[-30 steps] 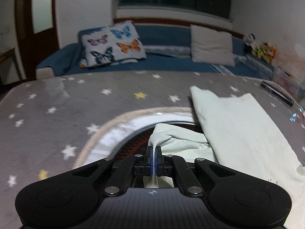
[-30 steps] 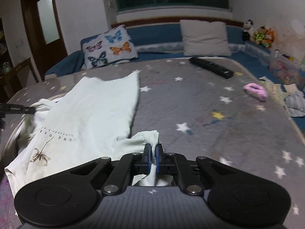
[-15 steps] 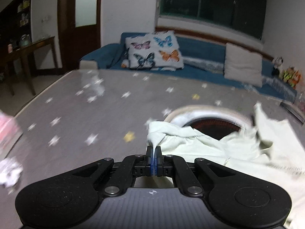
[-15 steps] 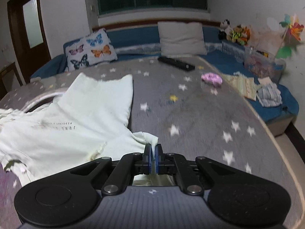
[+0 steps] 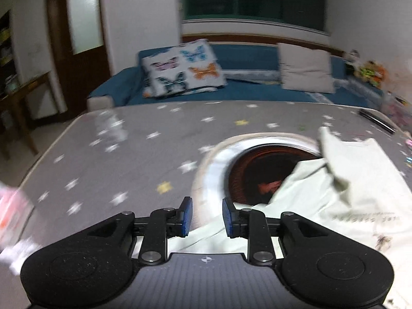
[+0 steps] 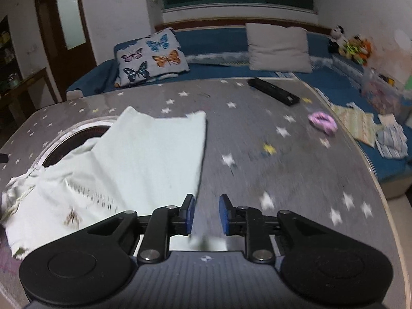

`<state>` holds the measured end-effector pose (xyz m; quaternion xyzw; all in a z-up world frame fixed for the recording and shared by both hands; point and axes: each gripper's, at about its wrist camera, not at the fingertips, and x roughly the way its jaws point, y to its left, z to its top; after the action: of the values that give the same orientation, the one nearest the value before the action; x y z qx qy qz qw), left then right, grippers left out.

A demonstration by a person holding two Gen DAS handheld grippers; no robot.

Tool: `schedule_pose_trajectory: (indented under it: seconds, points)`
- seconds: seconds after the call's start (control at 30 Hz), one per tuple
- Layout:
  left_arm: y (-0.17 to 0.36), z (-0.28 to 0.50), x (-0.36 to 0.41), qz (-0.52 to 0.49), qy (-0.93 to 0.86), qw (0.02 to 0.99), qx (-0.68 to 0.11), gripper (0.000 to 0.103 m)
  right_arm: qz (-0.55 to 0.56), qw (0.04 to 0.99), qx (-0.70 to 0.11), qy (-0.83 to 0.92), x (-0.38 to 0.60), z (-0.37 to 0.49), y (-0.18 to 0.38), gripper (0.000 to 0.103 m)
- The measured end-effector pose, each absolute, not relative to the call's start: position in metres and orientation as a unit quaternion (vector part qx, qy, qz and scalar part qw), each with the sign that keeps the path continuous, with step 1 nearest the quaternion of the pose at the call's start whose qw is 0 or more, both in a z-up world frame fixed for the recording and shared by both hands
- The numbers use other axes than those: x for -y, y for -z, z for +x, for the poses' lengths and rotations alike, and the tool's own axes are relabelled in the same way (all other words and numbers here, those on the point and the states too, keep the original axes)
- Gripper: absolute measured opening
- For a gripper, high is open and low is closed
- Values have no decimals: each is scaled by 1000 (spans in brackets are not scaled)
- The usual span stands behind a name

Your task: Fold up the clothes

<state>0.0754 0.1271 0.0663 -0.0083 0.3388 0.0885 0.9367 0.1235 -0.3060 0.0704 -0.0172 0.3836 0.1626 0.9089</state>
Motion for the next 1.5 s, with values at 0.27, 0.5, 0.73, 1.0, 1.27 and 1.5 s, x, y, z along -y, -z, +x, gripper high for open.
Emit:
schedule_pose_trajectory:
  seconds: [0.27, 0.5, 0.73, 1.0, 1.27, 1.5]
  points:
    - [-38, 166, -70, 42, 3, 929, -368, 27, -13, 906, -383, -183, 271, 206, -54, 20]
    - [-10, 211, -37, 86, 56, 918, -383, 28, -2, 904, -390, -174, 250, 276, -30, 22]
    - [2, 226, -27, 112, 83, 915, -378, 29, 8, 900, -401, -173, 239, 313, -8, 28]
    - [8, 234, -20, 117, 127, 912, -371, 9, 12, 899, -401, -178, 234, 320, 1, 5]
    - [-14, 227, -41, 127, 29, 939, -318, 2, -6, 927, -352, -134, 257, 304, -23, 4]
    - [-13, 220, -71, 116, 10, 931, -347, 8, 33, 923, -366, -112, 294, 302, -20, 6]
